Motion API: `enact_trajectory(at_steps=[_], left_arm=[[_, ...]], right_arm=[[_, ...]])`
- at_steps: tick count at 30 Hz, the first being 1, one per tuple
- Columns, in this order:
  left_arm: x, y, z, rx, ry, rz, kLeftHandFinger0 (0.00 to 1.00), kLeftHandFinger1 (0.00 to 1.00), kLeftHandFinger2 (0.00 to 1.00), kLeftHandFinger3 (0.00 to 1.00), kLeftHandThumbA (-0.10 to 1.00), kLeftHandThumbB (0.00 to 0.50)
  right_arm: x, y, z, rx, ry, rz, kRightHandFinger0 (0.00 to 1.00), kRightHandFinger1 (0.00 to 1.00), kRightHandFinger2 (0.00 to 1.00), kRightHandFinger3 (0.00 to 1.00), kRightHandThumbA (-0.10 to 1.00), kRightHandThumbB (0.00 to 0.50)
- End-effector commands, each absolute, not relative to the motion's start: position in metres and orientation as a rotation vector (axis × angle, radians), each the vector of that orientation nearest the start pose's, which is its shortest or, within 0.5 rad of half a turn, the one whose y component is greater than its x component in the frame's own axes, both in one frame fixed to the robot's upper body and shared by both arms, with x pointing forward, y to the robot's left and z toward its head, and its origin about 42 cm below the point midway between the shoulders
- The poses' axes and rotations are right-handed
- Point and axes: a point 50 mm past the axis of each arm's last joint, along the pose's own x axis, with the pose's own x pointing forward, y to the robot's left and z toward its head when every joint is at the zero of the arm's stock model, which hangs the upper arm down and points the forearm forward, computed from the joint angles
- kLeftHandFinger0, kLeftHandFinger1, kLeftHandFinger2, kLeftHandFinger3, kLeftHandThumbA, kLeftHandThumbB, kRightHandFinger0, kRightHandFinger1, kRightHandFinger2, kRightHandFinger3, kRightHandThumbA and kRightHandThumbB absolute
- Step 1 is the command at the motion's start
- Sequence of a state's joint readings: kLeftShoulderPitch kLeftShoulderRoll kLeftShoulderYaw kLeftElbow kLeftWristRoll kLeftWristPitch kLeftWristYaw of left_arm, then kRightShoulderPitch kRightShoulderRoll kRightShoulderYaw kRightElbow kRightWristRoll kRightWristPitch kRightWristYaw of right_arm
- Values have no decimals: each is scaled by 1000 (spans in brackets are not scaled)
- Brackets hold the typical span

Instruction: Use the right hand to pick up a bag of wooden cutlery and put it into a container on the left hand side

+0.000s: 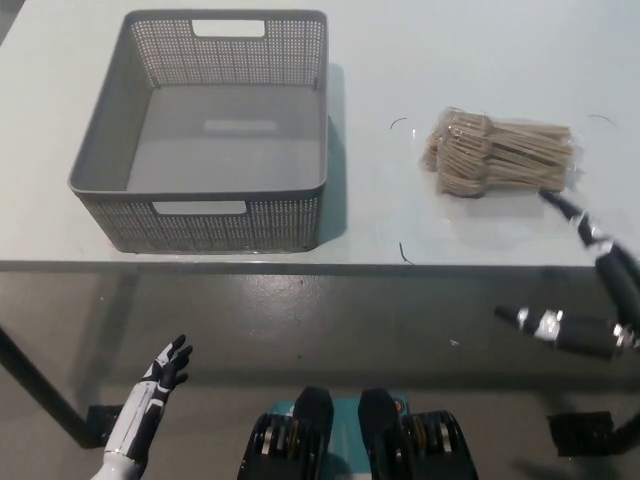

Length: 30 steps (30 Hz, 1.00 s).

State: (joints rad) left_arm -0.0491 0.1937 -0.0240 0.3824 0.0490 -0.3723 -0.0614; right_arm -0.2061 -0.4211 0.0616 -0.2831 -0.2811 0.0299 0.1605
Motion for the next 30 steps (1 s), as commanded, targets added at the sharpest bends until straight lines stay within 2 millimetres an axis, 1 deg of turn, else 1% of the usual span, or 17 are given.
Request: enact_trajectory(at_steps=[1,2,5,6,7,8,10,11,12,13,15,16,18,20,22,25,30], left_arm=[[293,283,52,272,-87,-111,1000,1000,1000,1000,1000,223],[292,284,52,273,-86,-113,1000,1000,1000,1000,1000,223],[293,283,51,273,-90,-115,1000,1000,1000,1000,1000,214],[292,283,51,278,-91,-114,1000,1000,1000,1000,1000,214],[292,283,51,285,-93,-116,1000,1000,1000,1000,1000,212],[291,283,50,290,-93,-118,1000,1000,1000,1000,1000,209],[290,283,50,287,-86,-120,1000,1000,1000,1000,1000,211],[290,282,49,289,-83,-121,1000,1000,1000,1000,1000,213],[287,283,48,289,-79,-121,1000,1000,1000,1000,1000,213],[286,282,47,290,-77,-122,1000,1000,1000,1000,1000,212],[286,282,47,287,-75,-120,1000,1000,1000,1000,1000,213],[280,282,43,286,-64,-118,1000,1000,1000,1000,1000,212],[279,282,43,292,-62,-118,1000,1000,1000,1000,1000,210],[279,282,43,291,-58,-120,1000,1000,1000,1000,1000,213],[275,283,41,289,-51,-122,1000,1000,1000,1000,1000,210],[273,283,41,290,-48,-125,1000,1000,1000,1000,1000,208],[273,284,39,297,-52,-128,1000,1000,1000,1000,1000,206]], right_arm=[[350,-297,296,-845,-408,182,1000,1000,1000,1000,1000,307],[357,-301,304,-873,-410,187,1000,1000,1000,1000,1000,267],[378,-310,325,-963,-368,195,1000,1000,1000,1000,1000,321],[384,-311,331,-988,-352,197,1000,1000,1000,1000,1000,328],[391,-313,337,-1015,-343,201,1000,1000,1000,1000,1000,332],[401,-316,347,-1084,-335,200,1000,1000,1000,1000,1000,319],[412,-317,356,-1136,-315,201,1000,1000,1000,1000,1000,321],[423,-318,365,-1169,-303,204,1000,1000,1000,1000,1000,324],[424,-318,365,-1176,-301,207,1000,1000,1000,1000,1000,283],[437,-317,373,-1213,-298,202,1000,1000,1000,1000,1000,313],[448,-315,380,-1260,-277,205,1000,1000,1000,1000,1000,317],[456,-314,382,-1288,-259,219,1000,1000,1000,1000,1000,319],[471,-312,391,-1335,-240,228,1000,1000,1000,1000,1000,303],[482,-310,397,-1379,-219,240,1000,1000,1000,1000,1000,302],[493,-306,399,-1430,-188,259,1000,1000,1000,1000,1000,354],[511,-299,404,-1506,-138,290,1000,1000,1000,1000,1000,393],[527,-290,407,-1554,-76,330,1000,1000,1000,1000,1000,400]])
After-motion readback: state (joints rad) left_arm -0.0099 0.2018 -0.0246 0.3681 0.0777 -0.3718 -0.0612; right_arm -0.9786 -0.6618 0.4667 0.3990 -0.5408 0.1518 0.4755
